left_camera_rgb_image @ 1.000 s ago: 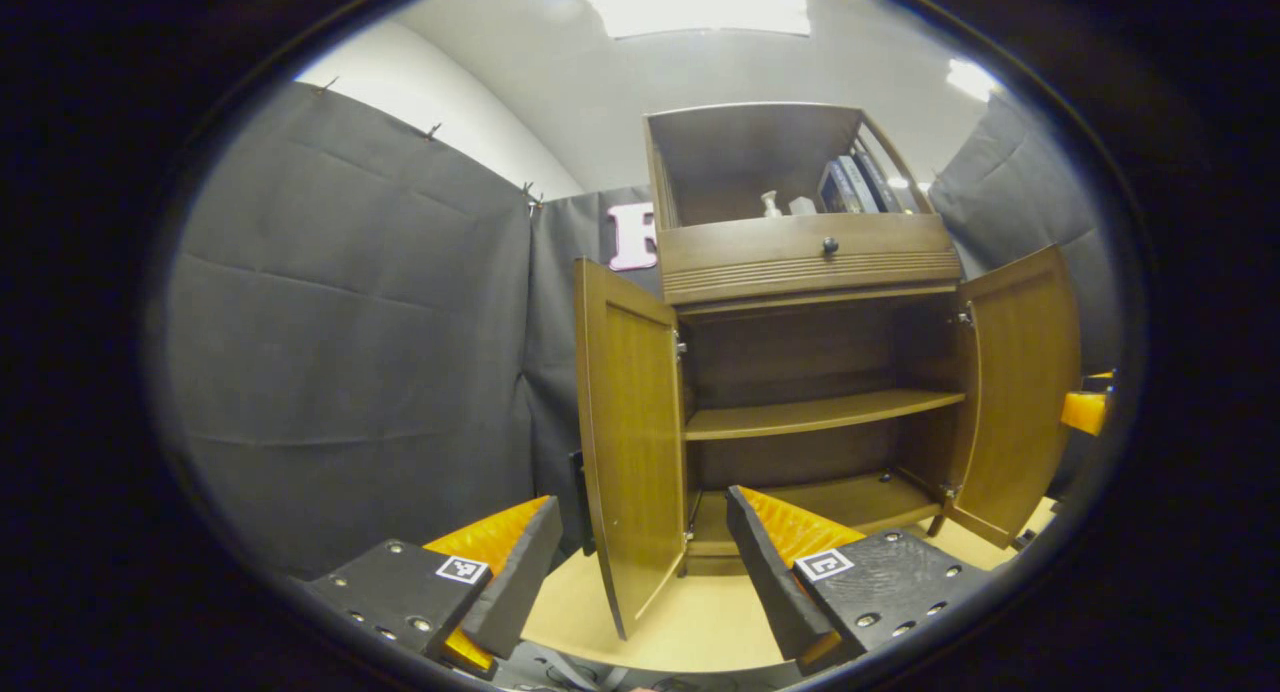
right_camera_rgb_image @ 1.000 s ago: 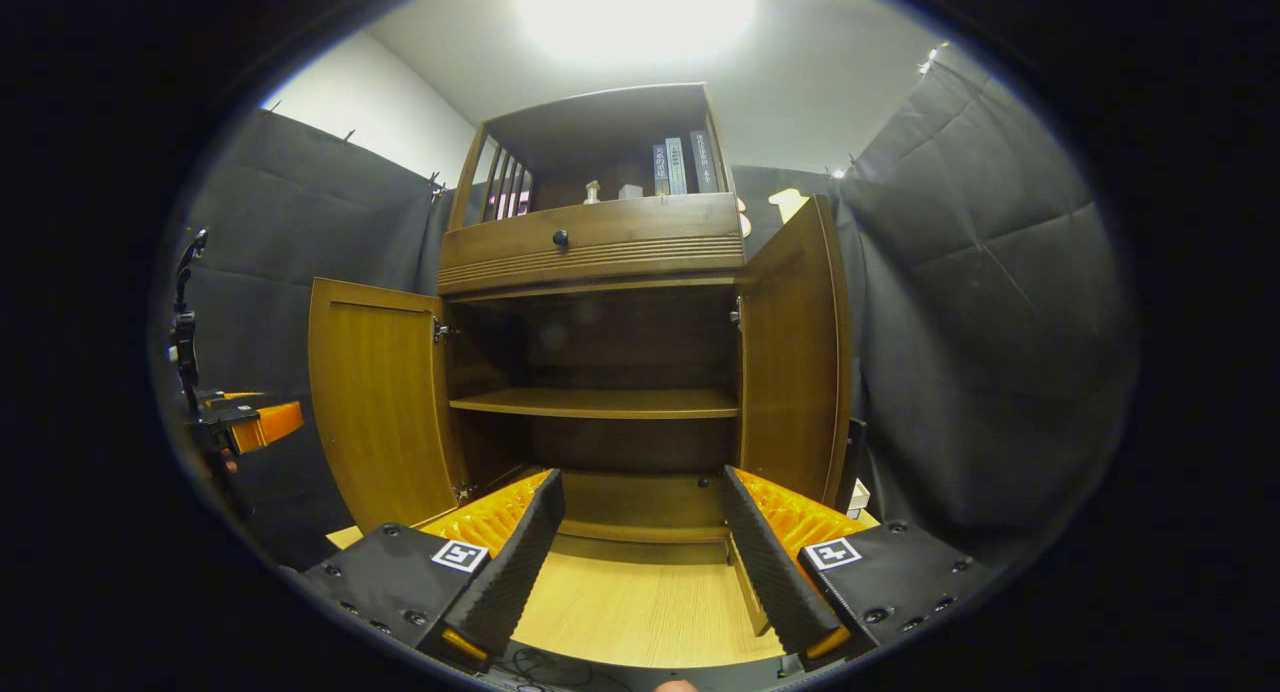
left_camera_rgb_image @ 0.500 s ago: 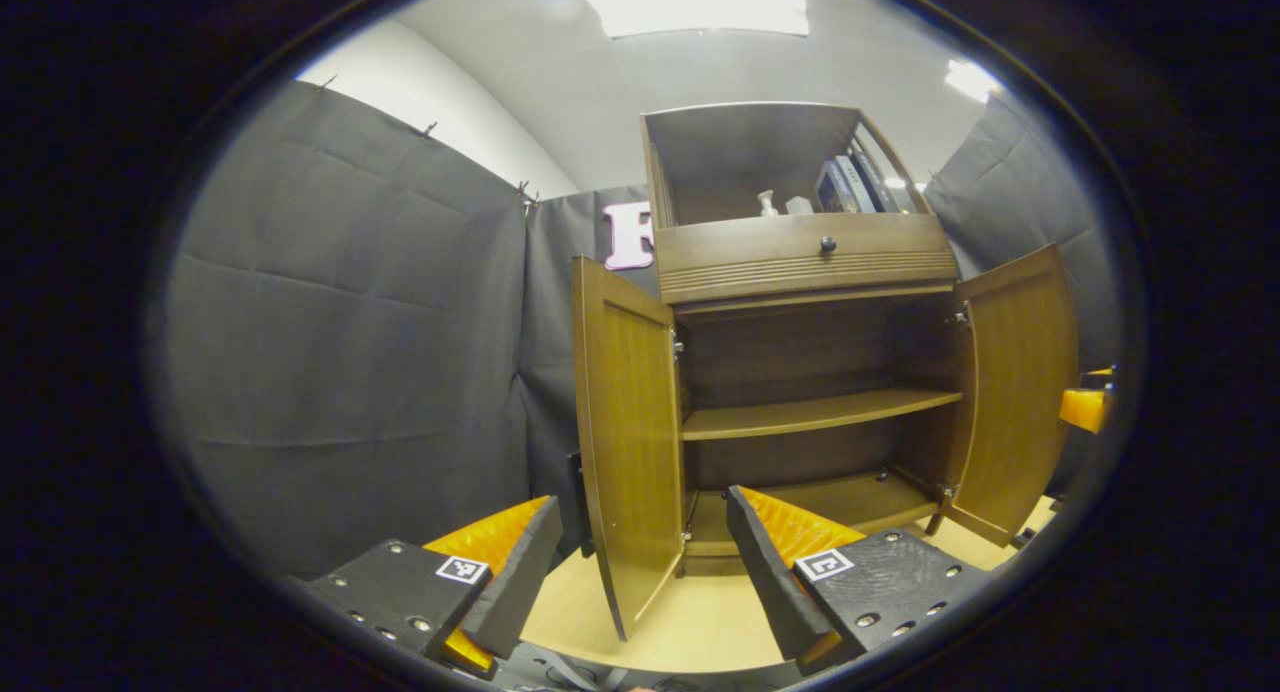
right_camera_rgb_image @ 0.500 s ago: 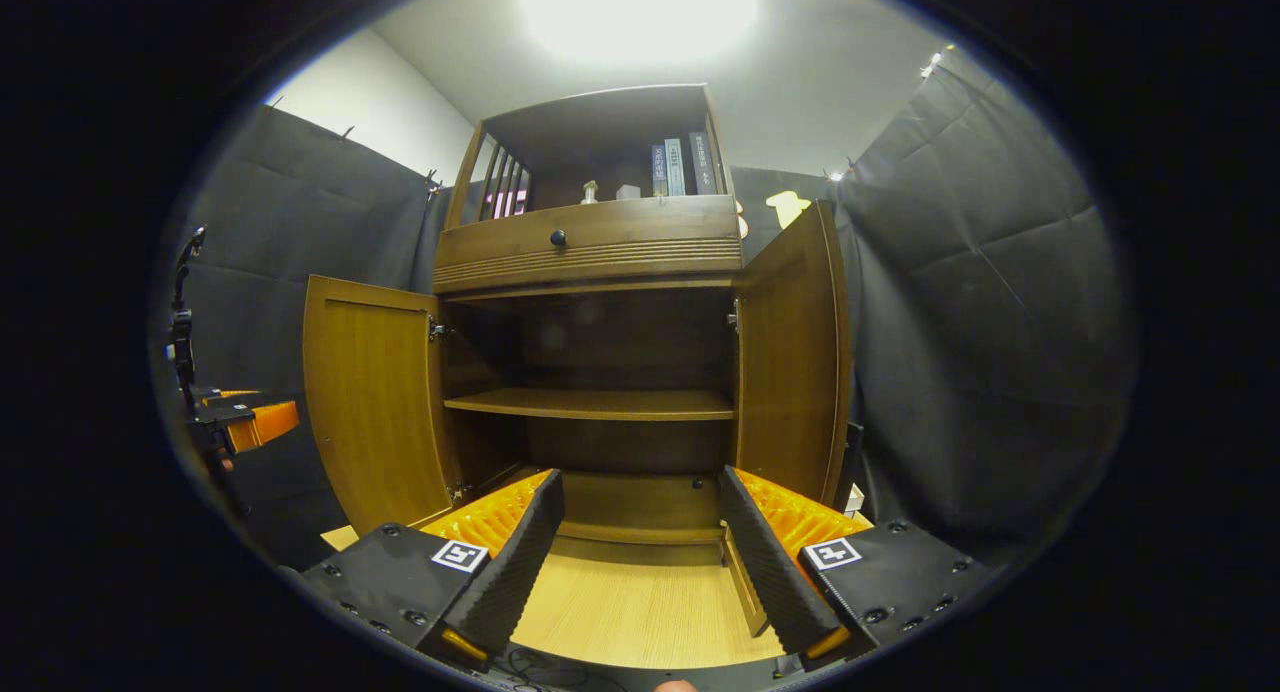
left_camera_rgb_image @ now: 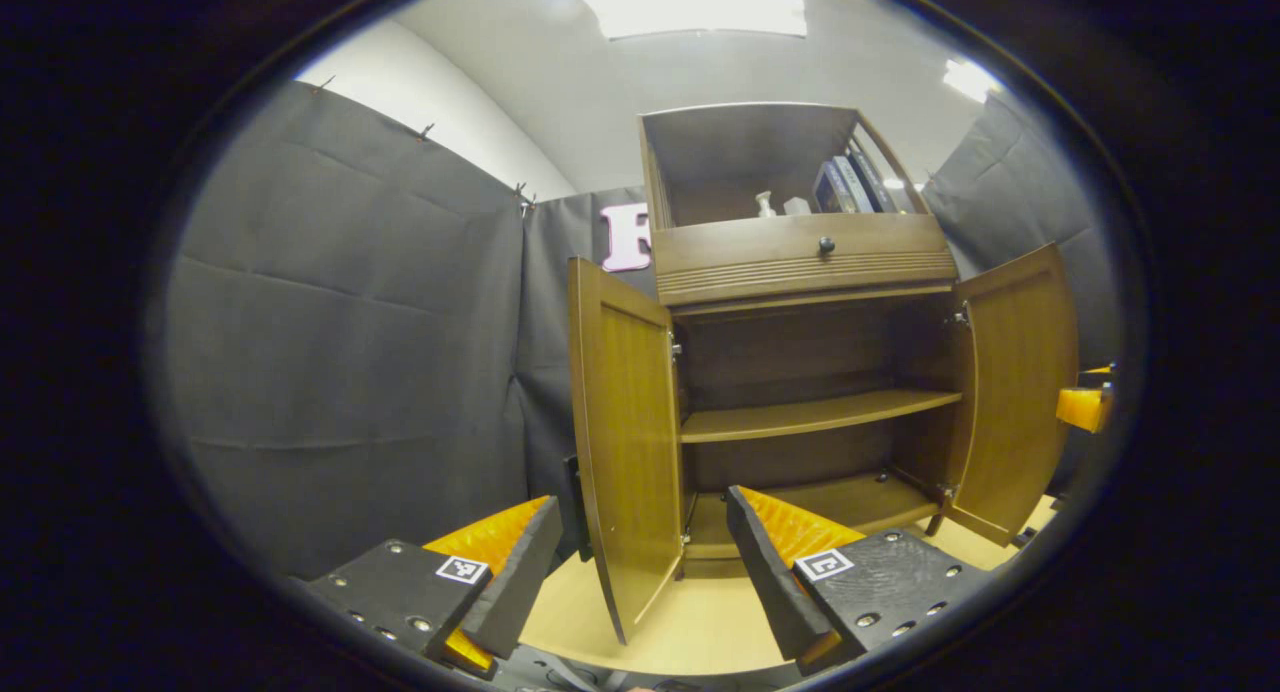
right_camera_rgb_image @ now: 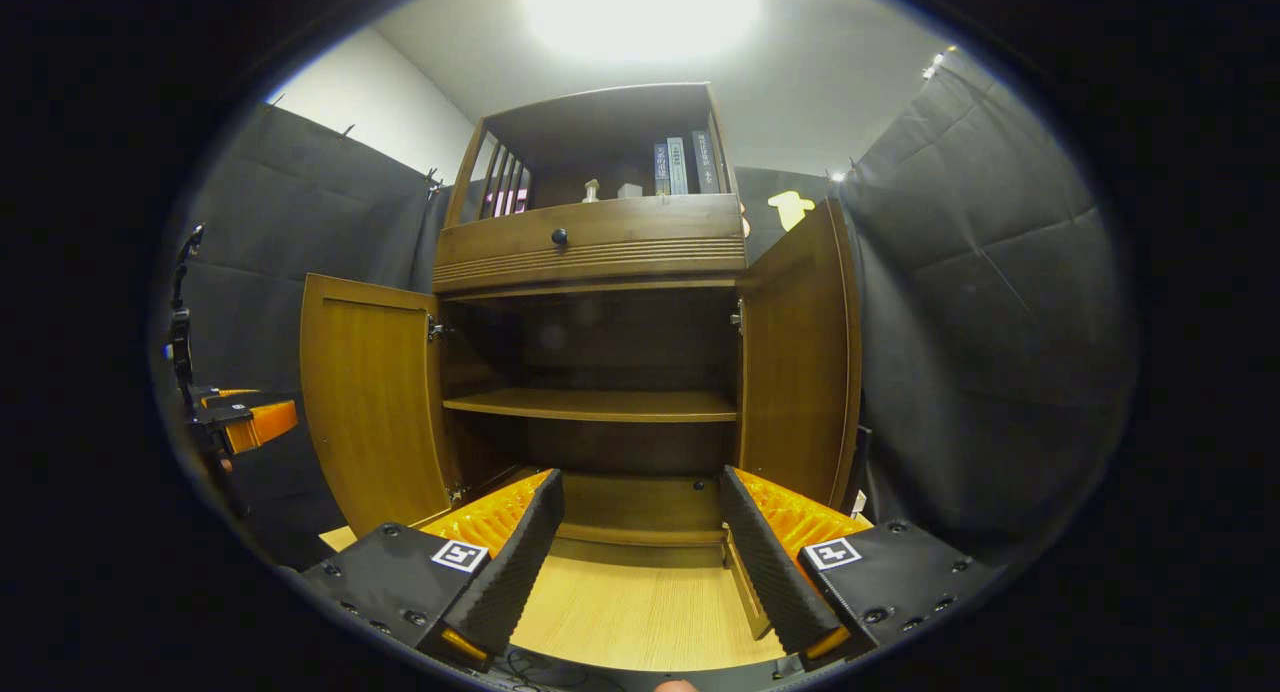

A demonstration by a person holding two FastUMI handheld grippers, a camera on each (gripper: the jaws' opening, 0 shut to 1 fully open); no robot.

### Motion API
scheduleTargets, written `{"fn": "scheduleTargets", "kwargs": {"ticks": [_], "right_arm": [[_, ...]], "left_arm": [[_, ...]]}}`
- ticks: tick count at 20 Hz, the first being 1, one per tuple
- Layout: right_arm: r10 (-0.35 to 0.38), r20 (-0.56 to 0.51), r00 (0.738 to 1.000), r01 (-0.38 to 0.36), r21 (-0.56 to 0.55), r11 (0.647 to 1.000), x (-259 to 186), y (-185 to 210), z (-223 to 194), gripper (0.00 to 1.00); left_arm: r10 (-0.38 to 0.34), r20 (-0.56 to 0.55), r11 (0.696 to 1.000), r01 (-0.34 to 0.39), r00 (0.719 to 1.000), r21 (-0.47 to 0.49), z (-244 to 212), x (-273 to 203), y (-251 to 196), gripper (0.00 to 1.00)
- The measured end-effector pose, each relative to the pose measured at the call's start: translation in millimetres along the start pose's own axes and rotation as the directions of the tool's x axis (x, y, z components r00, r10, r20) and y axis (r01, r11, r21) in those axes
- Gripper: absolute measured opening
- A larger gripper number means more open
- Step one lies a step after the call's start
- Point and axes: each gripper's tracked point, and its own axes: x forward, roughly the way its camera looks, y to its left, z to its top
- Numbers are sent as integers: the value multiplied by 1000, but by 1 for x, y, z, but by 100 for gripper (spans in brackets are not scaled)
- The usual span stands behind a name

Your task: Open the right door of the double-door shoe cabinet with the right hand, and open the left door with the left hand.

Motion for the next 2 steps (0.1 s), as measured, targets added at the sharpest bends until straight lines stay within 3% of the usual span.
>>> {"fn": "scheduleTargets", "kwargs": {"ticks": [2], "right_arm": [[-1,-5,1000,1,2,1000,1,0,-1,99]], "left_arm": [[-4,-3,1000,4,1000,3,0,0,-1,96]]}}
